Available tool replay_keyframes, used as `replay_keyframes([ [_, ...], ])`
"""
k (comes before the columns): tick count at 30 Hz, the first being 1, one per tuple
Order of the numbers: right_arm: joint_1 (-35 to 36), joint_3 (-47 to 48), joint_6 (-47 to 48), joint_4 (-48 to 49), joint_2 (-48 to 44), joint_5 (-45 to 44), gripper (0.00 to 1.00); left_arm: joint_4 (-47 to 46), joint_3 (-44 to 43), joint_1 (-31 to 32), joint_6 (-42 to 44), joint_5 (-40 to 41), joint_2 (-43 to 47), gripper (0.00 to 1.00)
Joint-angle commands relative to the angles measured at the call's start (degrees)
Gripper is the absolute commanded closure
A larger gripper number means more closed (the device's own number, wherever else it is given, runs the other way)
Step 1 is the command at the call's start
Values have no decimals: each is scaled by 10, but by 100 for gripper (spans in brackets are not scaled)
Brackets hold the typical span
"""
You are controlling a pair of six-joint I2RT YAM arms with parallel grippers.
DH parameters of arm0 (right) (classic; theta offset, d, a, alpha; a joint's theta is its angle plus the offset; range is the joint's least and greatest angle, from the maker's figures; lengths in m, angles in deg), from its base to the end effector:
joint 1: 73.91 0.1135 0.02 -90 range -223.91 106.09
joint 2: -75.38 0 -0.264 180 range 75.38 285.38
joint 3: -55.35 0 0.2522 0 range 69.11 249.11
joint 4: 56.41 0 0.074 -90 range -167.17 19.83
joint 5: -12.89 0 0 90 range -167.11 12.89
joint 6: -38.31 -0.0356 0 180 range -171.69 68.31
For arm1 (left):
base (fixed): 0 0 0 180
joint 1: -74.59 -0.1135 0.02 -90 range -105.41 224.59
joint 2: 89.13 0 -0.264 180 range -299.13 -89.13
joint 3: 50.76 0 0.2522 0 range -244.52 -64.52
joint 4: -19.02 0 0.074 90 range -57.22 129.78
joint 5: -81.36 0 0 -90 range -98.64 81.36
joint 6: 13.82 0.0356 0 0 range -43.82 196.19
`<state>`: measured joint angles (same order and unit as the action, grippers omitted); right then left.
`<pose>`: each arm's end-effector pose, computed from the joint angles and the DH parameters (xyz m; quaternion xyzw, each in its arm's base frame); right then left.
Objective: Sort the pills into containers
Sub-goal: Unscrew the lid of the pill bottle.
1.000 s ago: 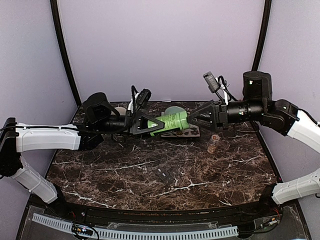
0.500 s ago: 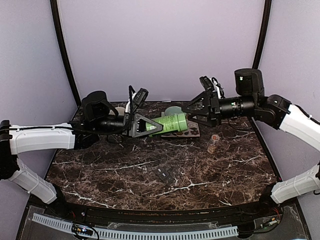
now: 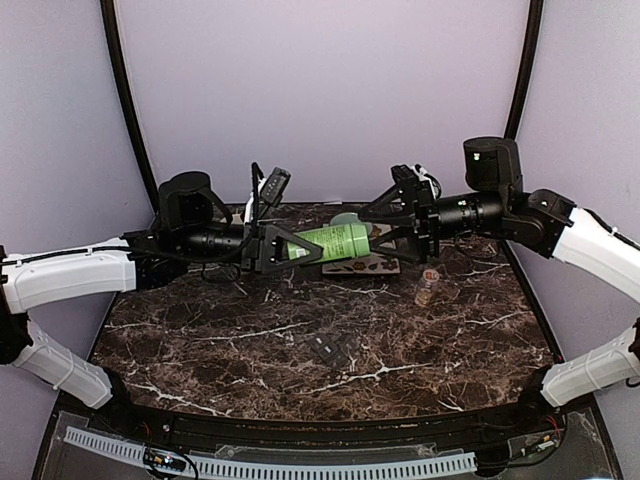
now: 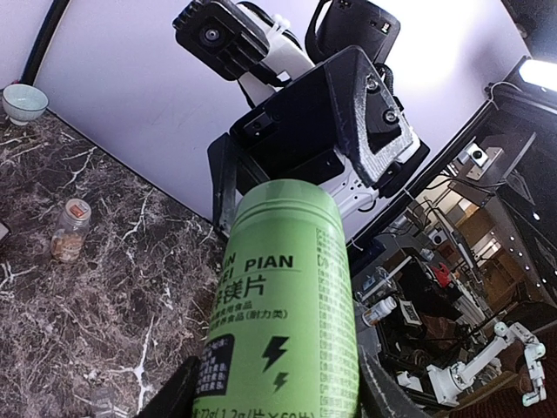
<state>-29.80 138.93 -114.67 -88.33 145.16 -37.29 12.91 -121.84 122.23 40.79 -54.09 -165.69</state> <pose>0.1780 0.2043 0.3899 -0.0724 0.7837 0.6077 0.1061 0.1892 -0.2452 0.3473 0.3423 0.6156 -0.6381 0.3110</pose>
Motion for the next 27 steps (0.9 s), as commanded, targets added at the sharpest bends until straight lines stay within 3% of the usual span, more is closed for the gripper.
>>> replay_keyframes([
  [1,3,0,-24,29,5,22,22,23,-28,-1,37,2,19,100],
  [14,21,8,-25,30,18,33,23,22,-34,-1,40,3,10,100],
  [22,25,7,-28,40,20,42,29,13,-38,-1,37,3,1,100],
  [24,26,7,-27,43,22,45,32,11,-38,-1,35,2,-2,100],
  [27,25,10,-26,46,21,50,45,10,-38,-1,34,3,-3,100],
])
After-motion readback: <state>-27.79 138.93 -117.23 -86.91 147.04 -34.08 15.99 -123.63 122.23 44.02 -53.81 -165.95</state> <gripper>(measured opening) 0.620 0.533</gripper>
